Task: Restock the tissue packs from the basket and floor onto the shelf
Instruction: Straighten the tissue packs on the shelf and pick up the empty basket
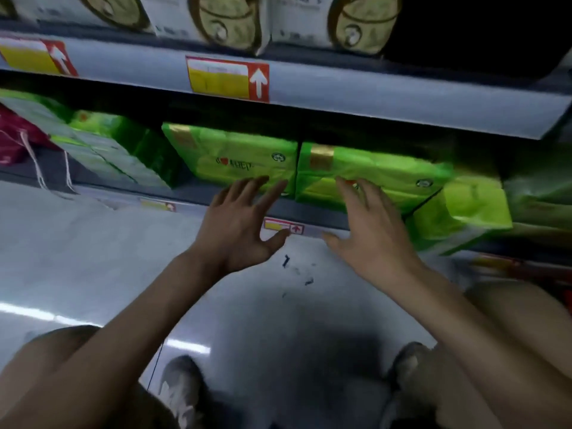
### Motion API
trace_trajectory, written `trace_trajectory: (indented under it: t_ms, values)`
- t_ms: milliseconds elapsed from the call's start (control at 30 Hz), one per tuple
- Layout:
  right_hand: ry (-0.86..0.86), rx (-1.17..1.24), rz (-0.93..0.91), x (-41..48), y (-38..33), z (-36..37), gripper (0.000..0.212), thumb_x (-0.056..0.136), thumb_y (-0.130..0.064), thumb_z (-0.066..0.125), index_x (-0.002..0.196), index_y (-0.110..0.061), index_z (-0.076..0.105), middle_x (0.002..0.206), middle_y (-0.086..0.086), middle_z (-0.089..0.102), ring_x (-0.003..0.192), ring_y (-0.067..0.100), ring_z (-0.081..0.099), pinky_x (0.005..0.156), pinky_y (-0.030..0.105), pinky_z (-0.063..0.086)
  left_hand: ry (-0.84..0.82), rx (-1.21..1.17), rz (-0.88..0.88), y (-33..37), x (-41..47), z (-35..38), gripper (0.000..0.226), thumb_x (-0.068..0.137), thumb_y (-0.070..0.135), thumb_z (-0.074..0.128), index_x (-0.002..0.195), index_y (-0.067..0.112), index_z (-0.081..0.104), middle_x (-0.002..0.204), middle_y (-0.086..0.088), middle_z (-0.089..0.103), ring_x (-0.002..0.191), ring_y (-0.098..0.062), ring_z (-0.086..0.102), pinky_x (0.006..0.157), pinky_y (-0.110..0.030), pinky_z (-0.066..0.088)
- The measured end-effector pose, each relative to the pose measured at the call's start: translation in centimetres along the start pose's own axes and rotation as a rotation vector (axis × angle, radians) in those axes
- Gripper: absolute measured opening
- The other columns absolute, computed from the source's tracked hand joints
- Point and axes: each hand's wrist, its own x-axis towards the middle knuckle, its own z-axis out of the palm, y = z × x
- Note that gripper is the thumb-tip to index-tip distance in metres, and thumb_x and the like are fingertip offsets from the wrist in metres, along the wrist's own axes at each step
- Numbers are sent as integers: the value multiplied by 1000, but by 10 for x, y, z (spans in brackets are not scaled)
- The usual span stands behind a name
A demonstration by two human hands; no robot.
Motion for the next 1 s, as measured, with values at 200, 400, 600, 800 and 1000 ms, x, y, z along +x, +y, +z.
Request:
trace_trajectory:
  t_ms: [200,400,600,800,1000]
  values:
    - [-115,-69,-16,1,-12,2,94,90,-49,71,163,-17,22,164,21,24,153,42,22,124,53,24,-110,-28,-78,5,-2,0,88,89,73,43,165,29,26,163,-16,40,148,-40,40,115,-58,38]
    - [-292,33,109,-58,-25,-26,95,91,-53,68,164,-18,19,168,21,14,157,42,9,127,54,13,-355,-3,-77,19,-44,-44,99,83,77,35,166,25,20,167,-19,30,152,-43,30,119,-62,31]
    - [-357,86,305,-140,-23,-115,101,88,-55,69,165,-17,16,169,25,12,157,44,6,127,56,9,-498,69,108,59,-55,-144,100,87,78,41,167,30,4,172,-13,18,157,-37,20,124,-57,24]
    - [-290,113,504,-190,-22,-240,105,87,-55,73,165,-19,12,169,22,12,158,42,6,126,53,9,-544,76,275,117,-38,-259,102,82,82,30,167,30,11,171,-12,23,156,-37,25,122,-57,25]
    - [-167,56,609,-230,-28,-354,105,80,-59,74,162,-17,24,162,21,28,151,43,24,121,52,23,-499,94,480,168,0,-368,102,80,82,25,166,29,19,166,-11,31,151,-36,32,116,-51,35]
